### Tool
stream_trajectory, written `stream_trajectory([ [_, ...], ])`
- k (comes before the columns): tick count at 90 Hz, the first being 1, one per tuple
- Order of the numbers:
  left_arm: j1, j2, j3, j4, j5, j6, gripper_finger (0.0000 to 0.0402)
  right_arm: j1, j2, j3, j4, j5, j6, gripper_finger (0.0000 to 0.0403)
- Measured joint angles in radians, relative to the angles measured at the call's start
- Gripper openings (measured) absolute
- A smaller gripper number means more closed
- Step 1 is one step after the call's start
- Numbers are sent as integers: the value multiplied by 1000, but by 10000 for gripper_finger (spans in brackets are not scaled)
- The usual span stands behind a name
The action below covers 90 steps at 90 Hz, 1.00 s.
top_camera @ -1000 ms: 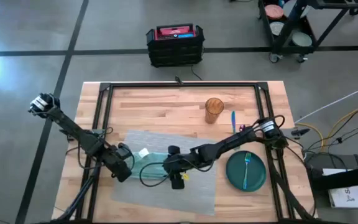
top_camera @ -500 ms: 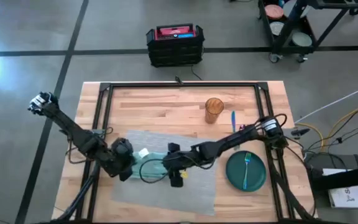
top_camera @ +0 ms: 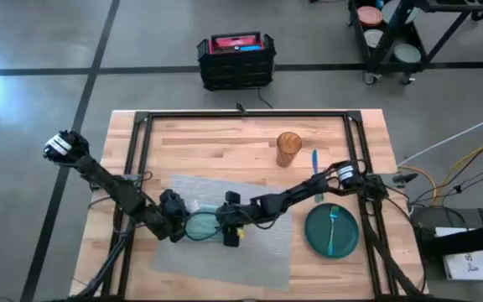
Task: Set table place
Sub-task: Move the folded blue table napkin to the left side of the gray table mat
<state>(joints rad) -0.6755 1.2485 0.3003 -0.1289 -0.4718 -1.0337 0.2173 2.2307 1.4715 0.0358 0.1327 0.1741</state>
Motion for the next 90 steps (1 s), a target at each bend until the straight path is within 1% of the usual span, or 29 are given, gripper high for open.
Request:
stream_trajectory([
  [7, -7, 0, -2, -3, 9, 3, 36, 0, 0, 0, -47, 0, -2, 184],
  [19, -8, -35, -3, -10, 10, 27, 36, 1, -8, 3, -117, 0, -1, 184],
  [28, -8, -64, -5, -20, 12, 40, 36, 0, -36, 1, -175, -1, -1, 185],
  [39, -9, -106, -1, -39, 28, 42, 36, 0, -83, -1, -201, -3, 2, 182],
  [45, -9, -132, 18, -36, 28, 48, 36, 0, -115, 8, -177, -4, 6, 181],
  [55, -9, -153, 58, -8, 20, 89, 36, 4, -130, 14, -59, -3, 9, 181],
  [63, -9, -149, 70, 44, 18, 135, 36, 10, -99, 12, 81, -3, -1, 181],
  [71, -9, -125, 67, 56, 19, 149, 36, 12, -56, 12, 164, -6, -14, 178],
  [78, -9, -94, 47, 49, 53, 137, 36, 12, -18, 12, 152, -5, -10, 175],
  [86, -9, -52, 23, 48, 133, 98, 36, 11, 3, 10, 63, -5, 10, 171],
  [90, -12, -36, 16, 46, 150, 78, 36, 11, 4, 10, 20, -5, 13, 169],
])
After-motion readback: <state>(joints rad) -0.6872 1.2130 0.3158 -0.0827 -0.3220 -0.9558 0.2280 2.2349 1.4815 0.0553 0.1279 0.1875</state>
